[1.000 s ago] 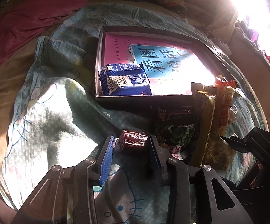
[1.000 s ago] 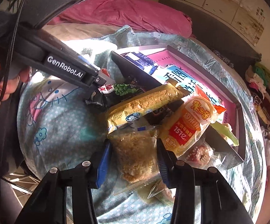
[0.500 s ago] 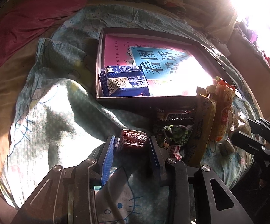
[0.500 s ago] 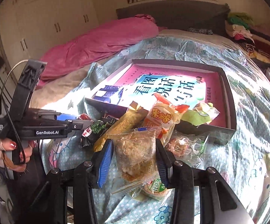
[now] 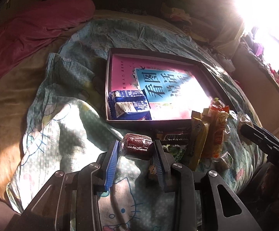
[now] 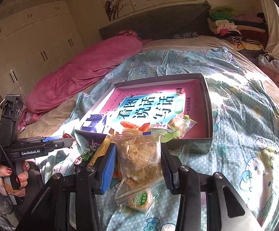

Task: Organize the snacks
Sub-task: 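Carry the red packet over the tray with the left gripper while the right lifts the pastry bag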

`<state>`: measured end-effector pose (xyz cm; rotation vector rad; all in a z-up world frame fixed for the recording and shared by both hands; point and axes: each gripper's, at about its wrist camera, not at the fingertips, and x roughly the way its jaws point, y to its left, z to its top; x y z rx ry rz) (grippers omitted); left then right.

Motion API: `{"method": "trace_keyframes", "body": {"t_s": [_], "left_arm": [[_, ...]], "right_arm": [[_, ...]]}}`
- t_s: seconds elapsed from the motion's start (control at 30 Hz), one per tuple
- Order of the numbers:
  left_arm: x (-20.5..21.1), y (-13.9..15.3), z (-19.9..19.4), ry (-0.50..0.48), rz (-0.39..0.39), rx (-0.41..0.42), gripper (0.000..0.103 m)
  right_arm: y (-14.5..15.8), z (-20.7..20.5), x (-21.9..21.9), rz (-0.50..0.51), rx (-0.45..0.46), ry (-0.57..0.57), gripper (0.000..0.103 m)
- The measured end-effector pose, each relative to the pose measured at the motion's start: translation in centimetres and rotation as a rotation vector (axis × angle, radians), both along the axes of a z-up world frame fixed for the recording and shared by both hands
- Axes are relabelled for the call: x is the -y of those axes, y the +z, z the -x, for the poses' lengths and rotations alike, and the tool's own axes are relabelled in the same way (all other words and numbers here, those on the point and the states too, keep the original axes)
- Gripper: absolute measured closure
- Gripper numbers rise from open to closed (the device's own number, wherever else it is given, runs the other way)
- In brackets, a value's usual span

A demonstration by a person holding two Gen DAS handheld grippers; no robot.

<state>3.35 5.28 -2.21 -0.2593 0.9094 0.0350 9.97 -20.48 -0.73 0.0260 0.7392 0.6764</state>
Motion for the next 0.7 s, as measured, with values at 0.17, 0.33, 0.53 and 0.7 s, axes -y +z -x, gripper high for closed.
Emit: {"method": "trace_keyframes", "body": {"t_s": [0.17,0.33,0.53,0.7], "left_arm": [[-0.6,0.9,0.1,0.019,0.014,0.041,0.066],[-0.8,1.4,0.4,0.030,0.015,0.062,0.066],[-1.3,1.8,0.2,0.043,0.033,0.079,0.066],[-1.4,2.1,-0.3,0.049,0.039,0.090,0.066]], "right_arm": [[0.5,-0.4,0.9,-0.007,0.029,-0.039,0.059],[0.7,-0.8,1.5,-0.014,0.036,-0.064,0.059],[1.1,-1.1,2.2,-0.020,0.051,-0.094,0.059],[1.1,-1.5,2.4,-0.022,0.054,-0.104,0.059]]}}
